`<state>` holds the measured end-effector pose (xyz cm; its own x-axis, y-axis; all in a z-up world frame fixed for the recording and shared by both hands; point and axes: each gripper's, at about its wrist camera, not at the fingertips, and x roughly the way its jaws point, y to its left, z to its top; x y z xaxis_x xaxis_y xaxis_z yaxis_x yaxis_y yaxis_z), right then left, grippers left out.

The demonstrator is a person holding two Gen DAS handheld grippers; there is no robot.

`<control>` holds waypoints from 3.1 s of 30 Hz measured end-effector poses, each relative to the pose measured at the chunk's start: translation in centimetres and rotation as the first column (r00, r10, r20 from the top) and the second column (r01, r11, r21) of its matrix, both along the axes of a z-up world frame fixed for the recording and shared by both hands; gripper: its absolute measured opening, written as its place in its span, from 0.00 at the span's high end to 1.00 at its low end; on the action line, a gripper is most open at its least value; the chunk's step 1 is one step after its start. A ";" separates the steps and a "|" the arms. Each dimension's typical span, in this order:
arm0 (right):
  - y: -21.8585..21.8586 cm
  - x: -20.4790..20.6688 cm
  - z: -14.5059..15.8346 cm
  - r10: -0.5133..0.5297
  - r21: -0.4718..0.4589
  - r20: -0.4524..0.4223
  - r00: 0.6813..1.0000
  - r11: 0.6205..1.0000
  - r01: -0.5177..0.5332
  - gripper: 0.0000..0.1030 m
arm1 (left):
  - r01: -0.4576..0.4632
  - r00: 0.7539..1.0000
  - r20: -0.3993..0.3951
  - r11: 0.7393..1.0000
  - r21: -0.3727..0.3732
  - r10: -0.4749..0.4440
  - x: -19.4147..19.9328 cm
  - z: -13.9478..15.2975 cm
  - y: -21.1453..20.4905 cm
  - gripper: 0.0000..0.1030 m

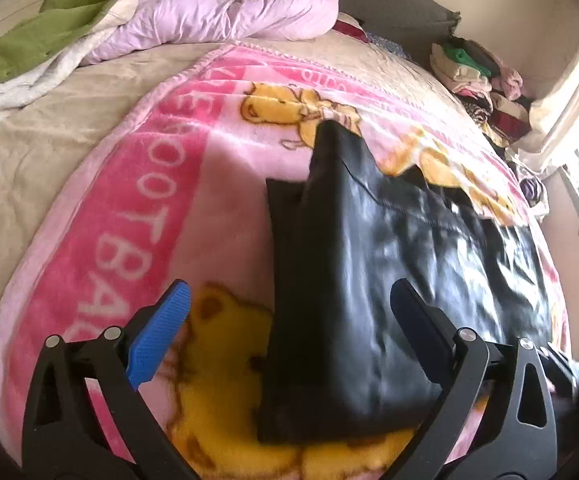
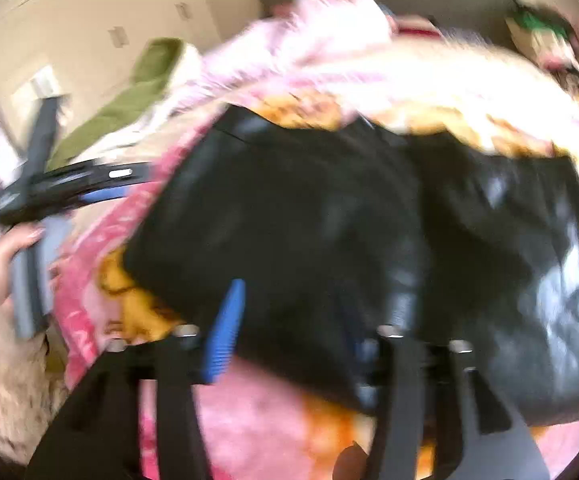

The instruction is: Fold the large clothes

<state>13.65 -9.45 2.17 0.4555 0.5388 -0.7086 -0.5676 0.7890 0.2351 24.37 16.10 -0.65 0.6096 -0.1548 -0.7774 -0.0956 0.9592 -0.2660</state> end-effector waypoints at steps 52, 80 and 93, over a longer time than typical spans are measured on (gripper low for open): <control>5.8 -4.3 3.2 0.076 -0.244 0.651 0.756 0.963 0.114 0.85 | 0.155 0.988 0.056 0.853 -0.498 -0.147 2.0 4.6 -5.4 0.09; -27.6 -1.7 -5.2 -0.513 0.294 -0.104 0.852 0.803 0.519 0.80 | 0.243 0.948 -0.076 0.857 -0.455 -0.309 -1.7 -4.3 -22.6 0.09; -34.2 4.9 2.7 -0.418 0.397 -0.223 0.881 0.786 0.474 0.08 | 0.230 0.953 -0.080 0.870 -0.437 -0.292 -2.2 -4.7 -23.0 0.09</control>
<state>18.53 -43.70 4.88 0.6497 0.5559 -0.5185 -0.1240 0.7505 0.6492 22.20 -6.88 -5.35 0.3925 -0.6223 -0.6772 0.0769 0.7560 -0.6501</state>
